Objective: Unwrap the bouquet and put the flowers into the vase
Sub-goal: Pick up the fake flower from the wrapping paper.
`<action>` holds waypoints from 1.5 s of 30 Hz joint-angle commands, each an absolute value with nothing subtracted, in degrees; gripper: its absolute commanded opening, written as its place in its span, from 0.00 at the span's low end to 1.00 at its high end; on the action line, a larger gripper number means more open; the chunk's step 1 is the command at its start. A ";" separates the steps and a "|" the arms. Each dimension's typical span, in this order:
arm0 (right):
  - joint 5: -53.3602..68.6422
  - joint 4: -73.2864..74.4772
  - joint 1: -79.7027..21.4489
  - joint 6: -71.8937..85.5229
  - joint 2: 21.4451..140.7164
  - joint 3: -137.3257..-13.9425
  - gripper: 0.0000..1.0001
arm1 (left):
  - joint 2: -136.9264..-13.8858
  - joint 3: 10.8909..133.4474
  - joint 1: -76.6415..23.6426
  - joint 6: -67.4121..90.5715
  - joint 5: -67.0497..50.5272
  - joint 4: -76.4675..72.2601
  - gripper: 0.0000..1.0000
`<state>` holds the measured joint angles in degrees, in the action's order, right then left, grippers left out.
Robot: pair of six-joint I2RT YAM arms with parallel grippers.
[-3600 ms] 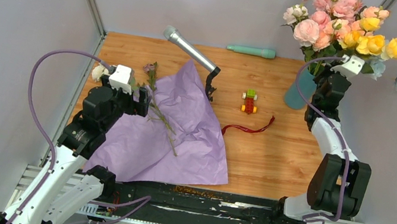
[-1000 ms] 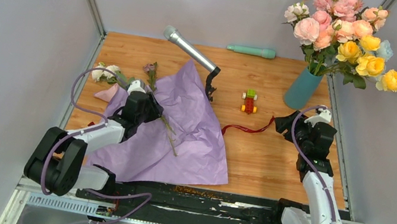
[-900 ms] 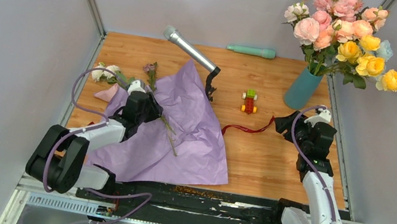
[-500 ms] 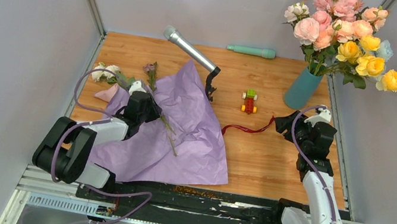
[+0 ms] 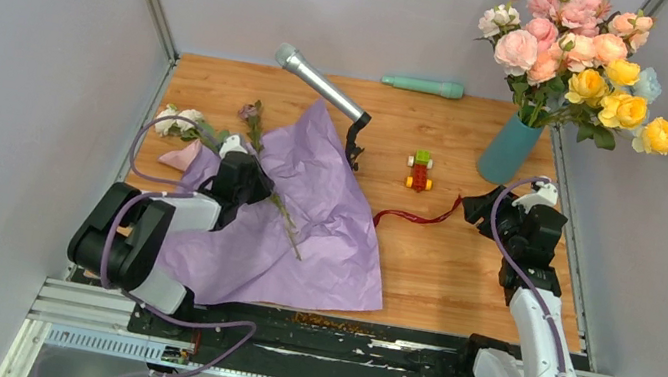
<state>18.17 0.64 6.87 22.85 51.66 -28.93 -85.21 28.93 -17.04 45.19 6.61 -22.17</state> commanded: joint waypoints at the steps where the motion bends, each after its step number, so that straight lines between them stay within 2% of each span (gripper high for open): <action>1: 18.76 -0.19 6.68 23.82 51.83 -31.34 0.56 | -87.05 30.79 -16.57 47.41 6.26 -25.28 0.32; 5: 18.80 -0.24 6.64 23.81 51.94 -31.37 0.56 | -88.54 30.39 -16.53 49.70 5.97 -26.20 0.28; 15: 19.05 -0.21 6.68 24.08 51.94 -31.29 0.55 | -92.93 29.31 -16.52 53.54 5.46 -29.50 0.29; 23: 19.34 1.47 6.68 24.08 51.55 -31.75 0.56 | -91.00 27.48 -16.52 56.65 4.94 -33.26 0.05; 25: 19.35 1.82 6.68 24.02 51.28 -31.94 0.56 | -88.76 27.20 -16.52 56.71 4.81 -33.22 0.00; 34: 19.20 3.39 6.68 23.80 49.52 -32.82 0.56 | -71.97 23.82 -16.52 55.60 8.82 -30.03 0.00; 39: 19.99 3.94 6.68 23.82 48.63 -33.09 0.56 | -57.96 20.99 -16.52 53.87 12.49 -26.37 0.00; 45: 26.87 2.71 6.68 23.95 47.84 -33.66 0.56 | -42.55 20.02 -16.59 46.48 9.56 -18.94 0.00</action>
<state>20.97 4.10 6.87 22.90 49.32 -31.03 -49.10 20.08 -16.75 52.45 9.78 -23.31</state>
